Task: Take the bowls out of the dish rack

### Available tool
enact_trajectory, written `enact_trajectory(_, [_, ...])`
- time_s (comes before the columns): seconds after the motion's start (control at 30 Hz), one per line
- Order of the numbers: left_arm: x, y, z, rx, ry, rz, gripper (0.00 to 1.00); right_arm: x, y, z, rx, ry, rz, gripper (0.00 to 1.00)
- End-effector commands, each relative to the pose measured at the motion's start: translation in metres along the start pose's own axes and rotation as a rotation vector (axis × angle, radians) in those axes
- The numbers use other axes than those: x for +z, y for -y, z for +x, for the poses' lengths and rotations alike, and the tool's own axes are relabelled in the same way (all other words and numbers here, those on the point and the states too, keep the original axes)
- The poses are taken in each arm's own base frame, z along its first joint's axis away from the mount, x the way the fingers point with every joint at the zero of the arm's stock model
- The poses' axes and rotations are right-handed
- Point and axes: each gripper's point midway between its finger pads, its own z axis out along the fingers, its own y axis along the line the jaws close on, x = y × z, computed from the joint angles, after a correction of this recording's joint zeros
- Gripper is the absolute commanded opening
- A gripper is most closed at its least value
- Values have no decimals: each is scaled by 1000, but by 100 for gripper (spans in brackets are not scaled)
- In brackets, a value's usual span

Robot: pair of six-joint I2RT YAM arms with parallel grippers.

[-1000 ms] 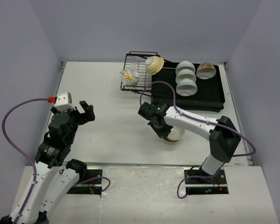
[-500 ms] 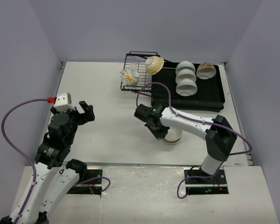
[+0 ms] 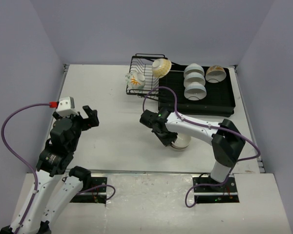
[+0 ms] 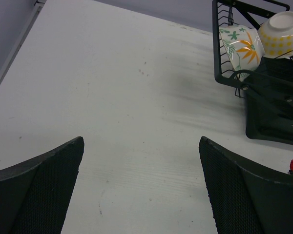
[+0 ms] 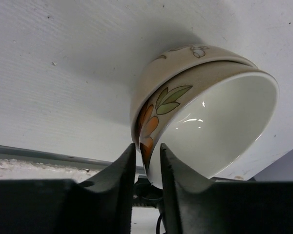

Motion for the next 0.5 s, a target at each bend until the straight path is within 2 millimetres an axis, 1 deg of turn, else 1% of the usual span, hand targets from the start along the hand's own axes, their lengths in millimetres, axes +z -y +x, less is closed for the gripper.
enact_trajectory(0.0, [0, 1, -7, 0, 31, 7, 100, -2, 8, 2, 7, 9, 50, 31])
enact_trajectory(0.03, [0, 1, -7, 0, 31, 7, 100, -3, 8, 3, 8, 8, 50, 37])
enact_trajectory(0.1, [0, 1, -7, 0, 31, 7, 100, -6, 10, 3, 14, 18, 51, 42])
enact_trajectory(0.27, [0, 2, -7, 0, 32, 8, 100, -22, 10, 0, 17, 63, 4, 46])
enact_trajectory(0.37, [0, 2, -7, 0, 32, 8, 100, -41, 9, -1, 15, 119, -54, 49])
enact_trajectory(0.4, [1, 1, -7, 1, 30, 5, 100, -53, 10, -3, 19, 164, -88, 51])
enact_trajectory(0.47, [0, 1, -7, 1, 30, 5, 100, -67, 11, -6, 1, 218, -123, 54])
